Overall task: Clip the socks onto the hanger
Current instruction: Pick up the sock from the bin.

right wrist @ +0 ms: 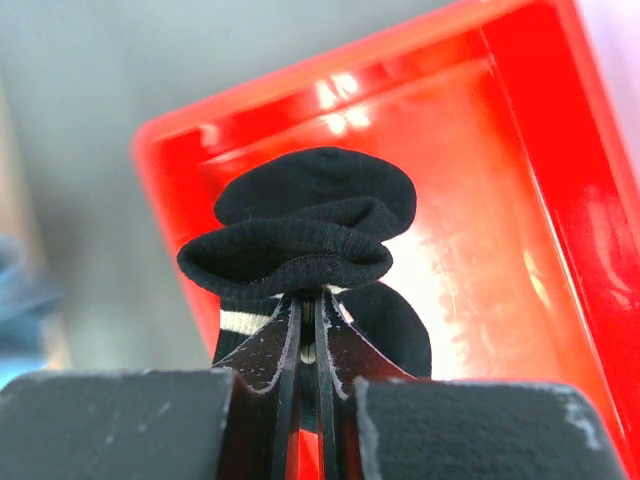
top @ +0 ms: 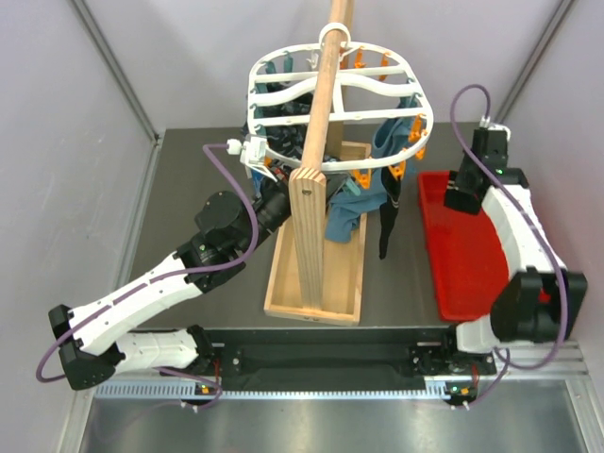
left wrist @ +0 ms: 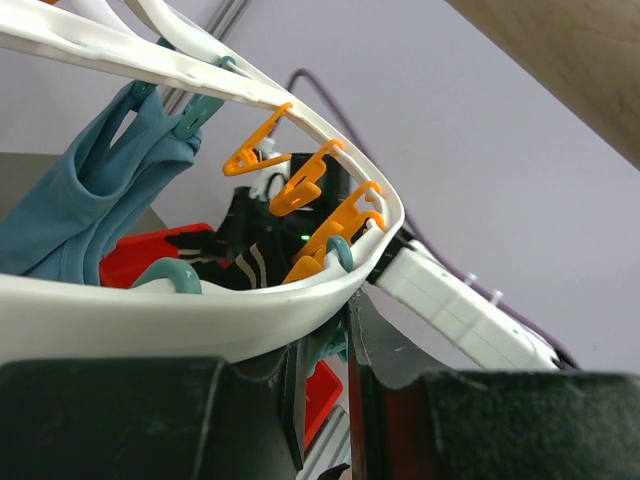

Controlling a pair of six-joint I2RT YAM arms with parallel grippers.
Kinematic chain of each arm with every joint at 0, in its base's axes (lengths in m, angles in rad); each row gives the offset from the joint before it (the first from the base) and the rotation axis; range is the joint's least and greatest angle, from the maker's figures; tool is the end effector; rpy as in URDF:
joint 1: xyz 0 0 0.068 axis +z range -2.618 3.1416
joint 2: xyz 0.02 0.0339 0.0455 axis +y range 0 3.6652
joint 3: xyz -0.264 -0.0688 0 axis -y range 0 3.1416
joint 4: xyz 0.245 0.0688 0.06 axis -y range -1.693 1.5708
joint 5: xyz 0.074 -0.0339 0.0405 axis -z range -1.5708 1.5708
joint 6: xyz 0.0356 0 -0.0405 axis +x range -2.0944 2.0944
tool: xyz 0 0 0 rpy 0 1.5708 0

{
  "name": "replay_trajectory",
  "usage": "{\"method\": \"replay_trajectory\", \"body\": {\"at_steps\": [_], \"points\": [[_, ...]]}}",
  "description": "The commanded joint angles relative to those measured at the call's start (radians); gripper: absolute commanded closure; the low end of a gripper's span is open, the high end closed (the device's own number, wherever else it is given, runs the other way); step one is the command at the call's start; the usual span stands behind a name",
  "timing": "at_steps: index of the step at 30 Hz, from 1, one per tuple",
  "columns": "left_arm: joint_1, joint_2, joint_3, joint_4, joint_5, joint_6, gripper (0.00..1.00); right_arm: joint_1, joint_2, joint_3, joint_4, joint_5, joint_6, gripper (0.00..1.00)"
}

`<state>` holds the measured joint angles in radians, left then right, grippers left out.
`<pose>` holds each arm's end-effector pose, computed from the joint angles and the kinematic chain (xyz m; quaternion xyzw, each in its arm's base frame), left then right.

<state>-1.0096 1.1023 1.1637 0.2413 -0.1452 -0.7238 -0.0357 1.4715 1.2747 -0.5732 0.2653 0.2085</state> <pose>0.1352 -0.2054 0.4565 0.0263 0.5932 -0.5846 0.5529 0.3231 -0.0209 0.3117 0.1623 0.8997 -0.0880 0.3954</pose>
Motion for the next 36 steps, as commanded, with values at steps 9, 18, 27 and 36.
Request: {"method": "replay_trajectory", "body": {"at_steps": [9, 18, 27, 36], "points": [[-0.012, 0.005, -0.027, -0.102, 0.087, 0.007, 1.00, 0.190, -0.491, -0.101, -0.128, -0.373, -0.001, 1.00], [-0.014, 0.005, -0.024, -0.094, 0.078, 0.009, 1.00, 0.257, -0.734, -0.132, -0.300, -0.684, -0.049, 1.00], [-0.014, 0.008, -0.024, -0.092, 0.078, -0.005, 1.00, 0.350, -0.867, -0.176, -0.257, -1.086, -0.103, 1.00], [-0.014, -0.001, -0.018, -0.117, 0.078, -0.017, 1.00, 0.537, -0.797, -0.147, -0.254, -1.144, -0.110, 1.00]]}}
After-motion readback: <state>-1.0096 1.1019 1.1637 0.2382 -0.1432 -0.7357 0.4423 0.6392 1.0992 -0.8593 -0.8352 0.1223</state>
